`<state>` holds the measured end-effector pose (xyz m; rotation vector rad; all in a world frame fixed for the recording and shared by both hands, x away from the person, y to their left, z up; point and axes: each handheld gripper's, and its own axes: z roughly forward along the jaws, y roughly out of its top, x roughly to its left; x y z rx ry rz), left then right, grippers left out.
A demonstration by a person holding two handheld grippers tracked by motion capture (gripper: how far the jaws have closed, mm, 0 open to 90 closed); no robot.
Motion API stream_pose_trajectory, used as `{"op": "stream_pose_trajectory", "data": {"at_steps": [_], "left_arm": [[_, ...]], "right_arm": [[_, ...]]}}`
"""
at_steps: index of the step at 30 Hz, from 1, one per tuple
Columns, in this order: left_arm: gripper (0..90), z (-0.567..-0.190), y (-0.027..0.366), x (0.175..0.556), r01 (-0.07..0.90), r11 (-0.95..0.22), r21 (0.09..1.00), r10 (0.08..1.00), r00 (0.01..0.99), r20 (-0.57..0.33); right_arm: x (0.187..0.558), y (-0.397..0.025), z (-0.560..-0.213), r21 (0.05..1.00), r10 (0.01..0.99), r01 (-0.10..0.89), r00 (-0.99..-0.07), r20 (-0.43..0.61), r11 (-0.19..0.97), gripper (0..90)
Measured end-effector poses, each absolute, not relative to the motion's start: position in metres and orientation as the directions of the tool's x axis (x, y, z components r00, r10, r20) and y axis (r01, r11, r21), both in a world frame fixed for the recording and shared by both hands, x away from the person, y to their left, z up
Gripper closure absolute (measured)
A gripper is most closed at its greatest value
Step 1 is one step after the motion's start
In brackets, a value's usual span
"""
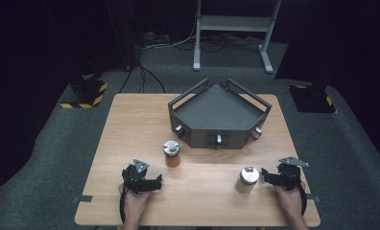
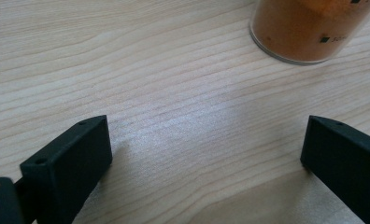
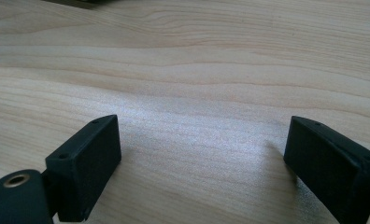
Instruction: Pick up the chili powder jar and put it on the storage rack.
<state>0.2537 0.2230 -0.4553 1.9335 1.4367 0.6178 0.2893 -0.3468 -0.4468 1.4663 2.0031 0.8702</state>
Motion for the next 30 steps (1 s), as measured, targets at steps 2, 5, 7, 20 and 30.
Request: {"op": "stream_pose_trajectory", "data": {"at_steps": [2,5,7,20,30], "left_arm": [[2.2,-0.4553,0.2227,0.2536,0.654,-0.194,0.731,0.957,0.289,-0.005],[2.5,-0.4552,0.2222,0.2534,0.654,-0.193,0.731,0.958,0.288,-0.005],[2.7,-0.4552,0.2218,0.253,0.654,-0.192,0.731,0.958,0.286,-0.005],[4.1,-0.4556,0.2201,0.2509,0.653,-0.185,0.734,0.961,0.278,-0.006],[2.4,-0.4552,0.2189,0.2517,0.659,-0.179,0.731,0.963,0.269,-0.006]], "right_arm": [[0.2893,-0.3468,-0.4468,0.744,0.956,0.633,-0.291,-0.027,0.213,10.9],[0.2893,-0.3468,-0.4469,0.744,0.956,0.633,-0.291,-0.027,0.214,10.9],[0.2893,-0.3467,-0.4469,0.744,0.957,0.633,-0.29,-0.027,0.213,10.9],[0.2891,-0.3457,-0.4469,0.744,0.958,0.634,-0.286,-0.028,0.211,10.8],[0.2891,-0.3449,-0.4468,0.744,0.959,0.635,-0.281,-0.026,0.207,10.8]]}}
